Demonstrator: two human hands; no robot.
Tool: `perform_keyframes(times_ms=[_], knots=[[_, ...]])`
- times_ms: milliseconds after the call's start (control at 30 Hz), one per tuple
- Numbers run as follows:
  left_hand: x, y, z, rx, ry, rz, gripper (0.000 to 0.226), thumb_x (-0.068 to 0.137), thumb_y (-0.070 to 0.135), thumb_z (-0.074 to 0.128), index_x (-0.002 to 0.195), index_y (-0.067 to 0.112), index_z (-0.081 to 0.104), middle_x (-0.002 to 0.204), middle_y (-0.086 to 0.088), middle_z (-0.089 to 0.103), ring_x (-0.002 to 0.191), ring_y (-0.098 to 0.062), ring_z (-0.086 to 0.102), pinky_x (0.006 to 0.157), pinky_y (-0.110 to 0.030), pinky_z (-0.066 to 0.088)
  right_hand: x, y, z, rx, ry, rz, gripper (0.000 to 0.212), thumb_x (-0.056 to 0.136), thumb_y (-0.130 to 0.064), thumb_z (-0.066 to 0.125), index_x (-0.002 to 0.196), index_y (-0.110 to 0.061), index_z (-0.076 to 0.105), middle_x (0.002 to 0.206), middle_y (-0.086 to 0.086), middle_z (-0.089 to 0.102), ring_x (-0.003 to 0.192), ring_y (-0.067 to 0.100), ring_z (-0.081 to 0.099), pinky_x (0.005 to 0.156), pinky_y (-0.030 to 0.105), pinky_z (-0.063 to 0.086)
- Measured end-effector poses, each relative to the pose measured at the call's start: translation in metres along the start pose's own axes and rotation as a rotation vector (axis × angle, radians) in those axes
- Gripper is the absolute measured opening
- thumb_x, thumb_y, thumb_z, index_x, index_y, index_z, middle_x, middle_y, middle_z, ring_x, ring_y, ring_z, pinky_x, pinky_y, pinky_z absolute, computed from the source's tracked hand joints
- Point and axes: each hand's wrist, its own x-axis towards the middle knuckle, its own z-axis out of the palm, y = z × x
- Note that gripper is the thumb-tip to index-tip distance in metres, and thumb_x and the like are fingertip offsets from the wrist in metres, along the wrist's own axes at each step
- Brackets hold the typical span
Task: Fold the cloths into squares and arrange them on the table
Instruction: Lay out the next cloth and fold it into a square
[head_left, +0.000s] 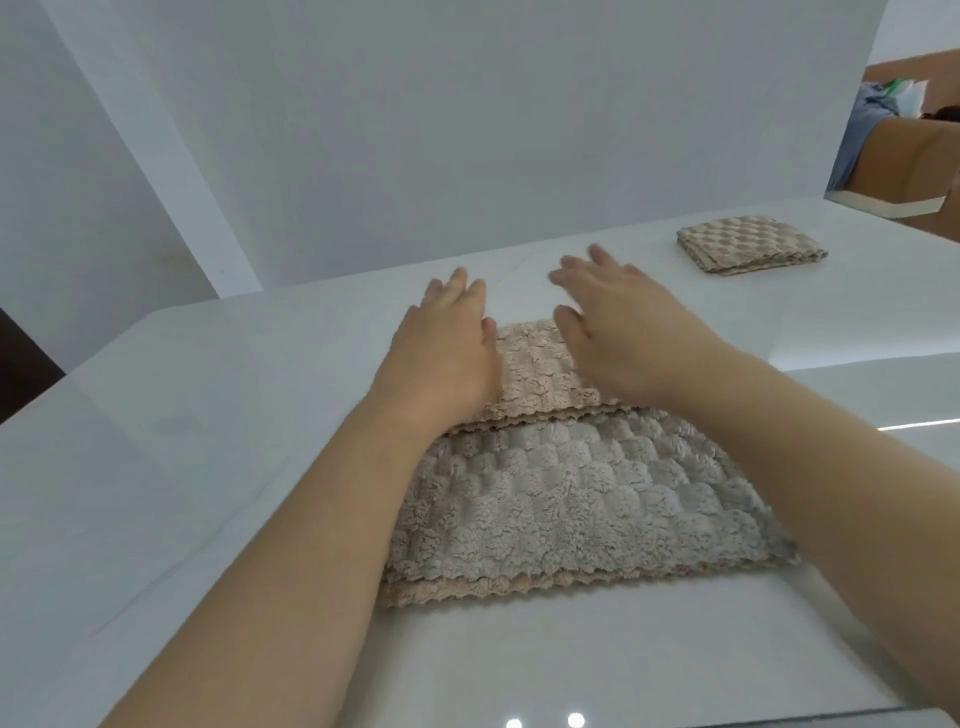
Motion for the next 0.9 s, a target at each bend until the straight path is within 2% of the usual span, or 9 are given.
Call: perform_keyframes(times_ms=[100, 200, 267, 400, 533, 700, 800, 900], knots=[[0.024, 0.005, 0.015, 0.071, -0.099, 0.019, 0.052, 0.108, 0.021, 0.031, 0.158, 0.010, 0.027, 0.169, -0.009, 0.013, 0.156, -0.027, 0.010, 0.126, -0.045, 0.014, 0.019, -0.013, 0.014, -0.072, -0.140, -0.053, 0.055, 0.109, -0.026, 0.029, 0.160, -0.008, 0.019, 0.169, 0.008, 0.016, 0.156, 0.026, 0.007, 0.126, 0.046, 0.013], [0.025, -0.002, 0.041, 0.068, -0.124, 0.005, 0.049, 0.105, 0.023, 0.030, 0.151, 0.010, 0.039, 0.163, -0.013, 0.030, 0.151, -0.030, 0.025, 0.122, -0.048, 0.023, 0.023, -0.011, 0.035, -0.034, -0.210, -0.019, 0.055, 0.108, -0.024, 0.029, 0.160, -0.007, 0.018, 0.168, 0.009, 0.018, 0.156, 0.026, 0.012, 0.125, 0.044, 0.015], [0.016, -0.007, 0.057, 0.096, -0.110, 0.007, 0.050, 0.106, 0.027, 0.025, 0.152, 0.012, 0.039, 0.161, -0.011, 0.036, 0.149, -0.029, 0.030, 0.122, -0.046, 0.024, 0.018, -0.006, 0.051, -0.036, -0.252, 0.002, 0.055, 0.108, -0.024, 0.026, 0.160, -0.007, 0.018, 0.168, 0.009, 0.019, 0.155, 0.025, 0.014, 0.125, 0.043, 0.014], [0.010, -0.012, 0.066, 0.150, -0.148, -0.017, 0.056, 0.108, 0.037, 0.017, 0.160, 0.016, 0.024, 0.168, -0.003, 0.023, 0.155, -0.021, 0.017, 0.126, -0.042, 0.012, 0.013, -0.002, 0.063, -0.066, -0.309, 0.052, 0.058, 0.109, -0.031, 0.019, 0.162, -0.008, 0.014, 0.169, 0.009, 0.015, 0.156, 0.024, 0.011, 0.124, 0.040, 0.007], [0.011, -0.017, 0.063, 0.121, -0.193, -0.127, 0.063, 0.107, 0.047, 0.012, 0.162, 0.017, 0.016, 0.170, -0.005, 0.013, 0.157, -0.023, 0.009, 0.127, -0.043, 0.006, 0.016, 0.002, 0.058, -0.030, -0.326, 0.156, 0.065, 0.107, -0.043, 0.017, 0.162, -0.008, 0.013, 0.169, 0.010, 0.010, 0.156, 0.022, 0.008, 0.124, 0.042, 0.005], [0.012, -0.029, 0.061, 0.056, -0.229, -0.312, 0.069, 0.106, 0.051, 0.011, 0.162, 0.011, 0.009, 0.170, -0.009, 0.004, 0.157, -0.026, 0.003, 0.127, -0.045, 0.004, 0.016, 0.020, 0.058, 0.006, -0.332, 0.324, 0.073, 0.105, -0.052, 0.012, 0.162, -0.006, 0.009, 0.170, 0.011, 0.007, 0.157, 0.023, 0.004, 0.125, 0.043, 0.005], [0.011, -0.037, 0.057, 0.006, -0.250, -0.437, 0.071, 0.105, 0.052, 0.014, 0.162, 0.010, 0.007, 0.170, -0.009, 0.001, 0.157, -0.029, 0.005, 0.126, -0.049, 0.008, 0.016, 0.028, 0.058, -0.033, -0.314, 0.400, 0.076, 0.104, -0.055, 0.010, 0.161, -0.005, 0.009, 0.169, 0.012, 0.007, 0.157, 0.024, 0.004, 0.126, 0.041, 0.002], [0.010, -0.044, 0.054, -0.008, -0.268, -0.485, 0.071, 0.106, 0.052, 0.015, 0.162, 0.011, 0.005, 0.170, -0.008, 0.001, 0.157, -0.027, 0.007, 0.126, -0.050, 0.008, 0.017, 0.035, 0.059, -0.031, -0.306, 0.497, 0.080, 0.102, -0.058, 0.010, 0.161, -0.003, 0.009, 0.169, 0.014, 0.007, 0.157, 0.026, 0.004, 0.126, 0.044, 0.006]])
